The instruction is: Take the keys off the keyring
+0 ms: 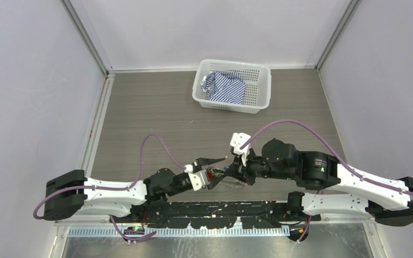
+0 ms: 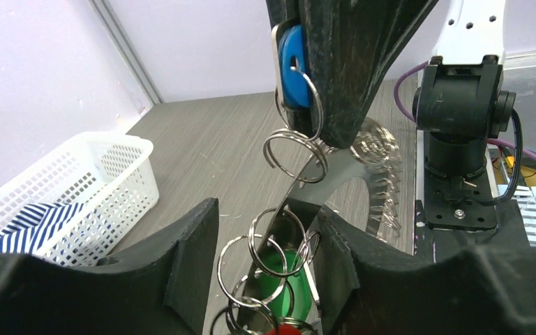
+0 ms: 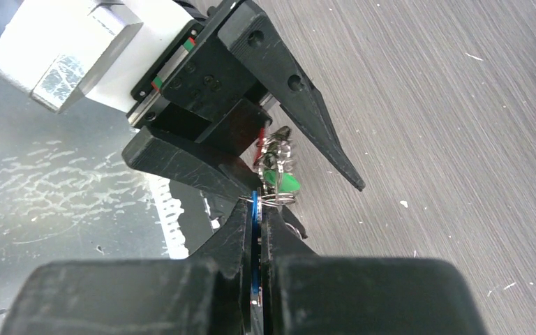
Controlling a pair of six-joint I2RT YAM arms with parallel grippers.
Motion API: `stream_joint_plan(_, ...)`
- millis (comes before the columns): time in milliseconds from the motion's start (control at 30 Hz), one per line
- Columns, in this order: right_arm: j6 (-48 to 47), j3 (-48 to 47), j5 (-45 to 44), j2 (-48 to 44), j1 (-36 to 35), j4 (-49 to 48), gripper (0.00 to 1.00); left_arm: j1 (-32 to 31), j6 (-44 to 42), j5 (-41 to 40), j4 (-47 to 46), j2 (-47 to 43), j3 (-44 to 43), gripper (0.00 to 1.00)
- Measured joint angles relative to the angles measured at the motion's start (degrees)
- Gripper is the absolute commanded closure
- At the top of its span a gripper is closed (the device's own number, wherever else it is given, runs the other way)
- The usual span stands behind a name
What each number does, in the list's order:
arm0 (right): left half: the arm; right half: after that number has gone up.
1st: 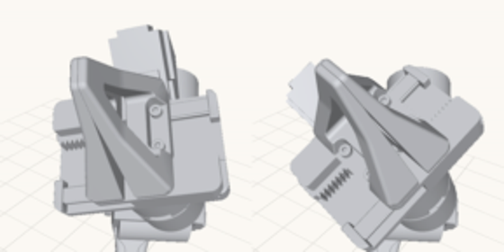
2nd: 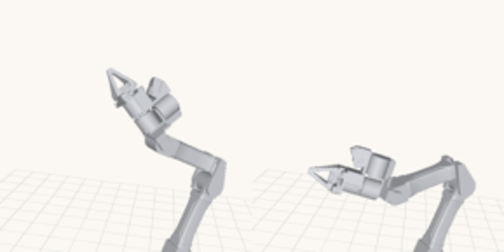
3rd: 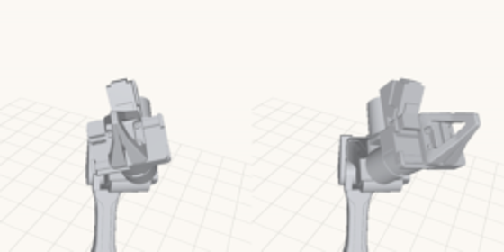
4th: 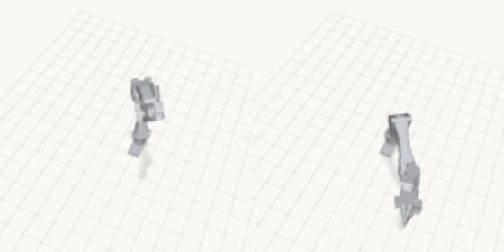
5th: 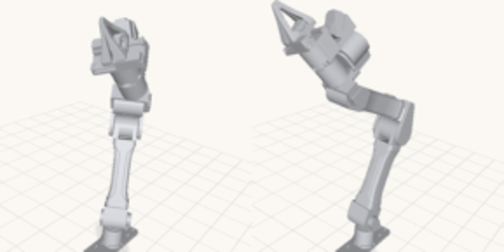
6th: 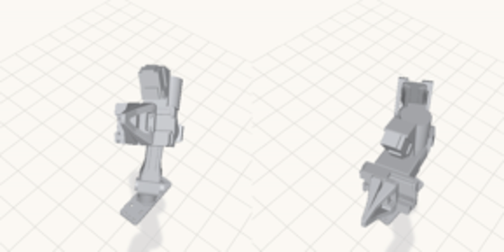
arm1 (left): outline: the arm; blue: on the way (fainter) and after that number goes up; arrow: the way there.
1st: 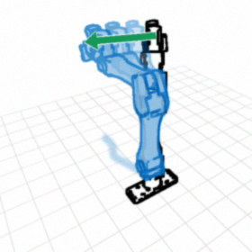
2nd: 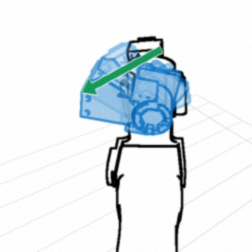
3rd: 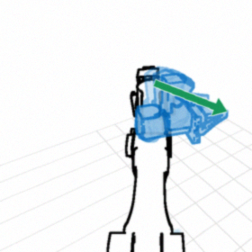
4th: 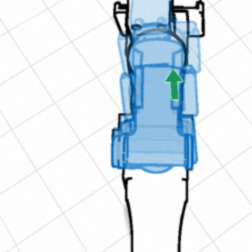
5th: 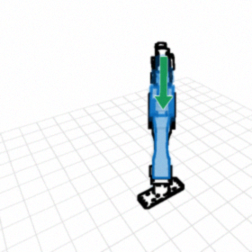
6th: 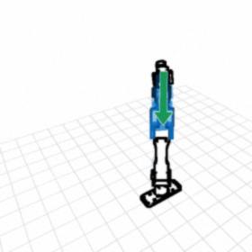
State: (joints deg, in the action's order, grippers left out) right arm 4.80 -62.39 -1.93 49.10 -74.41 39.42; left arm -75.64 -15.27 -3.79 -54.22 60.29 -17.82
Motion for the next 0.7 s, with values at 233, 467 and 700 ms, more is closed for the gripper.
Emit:
stream_joint_plan(233, 1.2, 0.0, 2.2, -0.7, 0.0, -1.2, 0.99, 0.0, 0.0, 0.8, -3.4, 0.0, 0.8, 0.56)
stream_joint_plan(467, 1.4, 0.0, 0.9, -0.7, 0.0, -1.4, 0.99, 0.0, 2.0, 4.5, -3.8, -1.4, 1.8, 0.56)
stream_joint_plan(700, 1.3, 0.0, 0.3, -0.7, 0.0, -1.6, 0.99, 0.0, 4.4, 6.7, -3.8, -1.6, 1.8, 0.50)
